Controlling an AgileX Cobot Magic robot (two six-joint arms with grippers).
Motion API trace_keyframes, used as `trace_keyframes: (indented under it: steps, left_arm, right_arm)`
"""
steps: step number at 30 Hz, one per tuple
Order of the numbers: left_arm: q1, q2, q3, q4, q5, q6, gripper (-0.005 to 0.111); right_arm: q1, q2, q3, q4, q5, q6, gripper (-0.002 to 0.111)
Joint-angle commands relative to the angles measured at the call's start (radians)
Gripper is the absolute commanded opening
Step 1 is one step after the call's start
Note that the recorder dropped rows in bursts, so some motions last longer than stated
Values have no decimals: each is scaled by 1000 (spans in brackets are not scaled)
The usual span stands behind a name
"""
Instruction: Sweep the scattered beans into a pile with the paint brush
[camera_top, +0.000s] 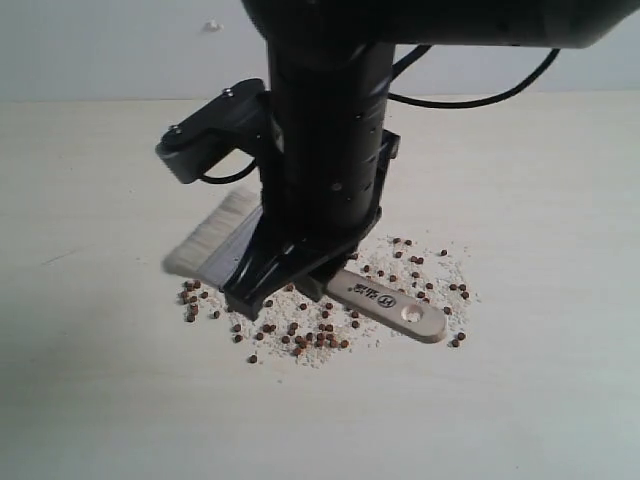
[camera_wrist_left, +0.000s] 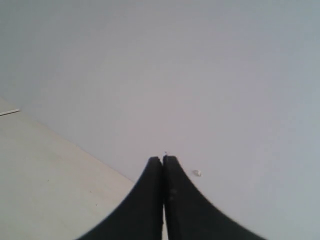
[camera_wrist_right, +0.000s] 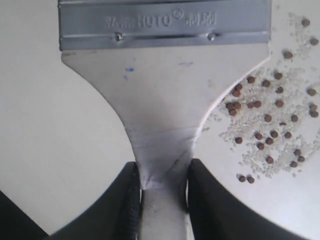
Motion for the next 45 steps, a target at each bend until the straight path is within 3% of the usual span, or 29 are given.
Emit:
trace_keyframes:
  steps: [1, 6, 12, 15, 19, 22, 23, 25, 28, 31, 33, 38, 45]
  left_arm:
    - [1, -2, 3, 5, -23, 1, 0]
    - [1, -2, 3, 5, 15, 6, 0]
    - [1, 17, 3, 100, -206, -3, 0]
    - [1, 163, -97, 381, -231, -128, 0]
    - [1, 442, -295, 913, -248, -503, 0]
    - [1, 655, -423, 1261, -425, -645, 0]
    - [1, 754, -502, 1381, -584, -645, 0]
    - [1, 846, -579, 1508, -698, -624, 0]
    - [-9, 941, -668, 1629, -751, -597, 0]
    - [-26, 950, -665, 1629, -755, -374, 0]
    - [-50, 945, -660, 1629, -705, -256, 0]
    - [-156, 911, -652, 1629, -421, -3, 0]
    - [-439, 917, -577, 1629, -46, 337, 3]
  right_arm:
    - [-59, -21, 25, -7, -5, -24, 0]
    - [-65, -21, 23, -1, -5, -60, 0]
    - [-65, -21, 23, -42, -5, -85, 0]
    - [-65, -21, 23, -57, -5, -85, 0]
    - [-65, -21, 23, -57, -5, -83, 0]
    - [-65, -21, 23, -57, -5, -83, 0]
    - [-65, -21, 23, -57, -5, -83, 0]
    - [-65, -21, 23, -59, -5, -78, 0]
    - [-65, -21, 23, -64, -5, -55, 0]
    - [-75, -21, 23, -64, -5, -55, 0]
    - [-105, -19, 23, -64, -5, -55, 0]
    - [-180, 7, 23, -44, -5, -40, 0]
    - [-232, 44, 21, 67, -45, -109, 0]
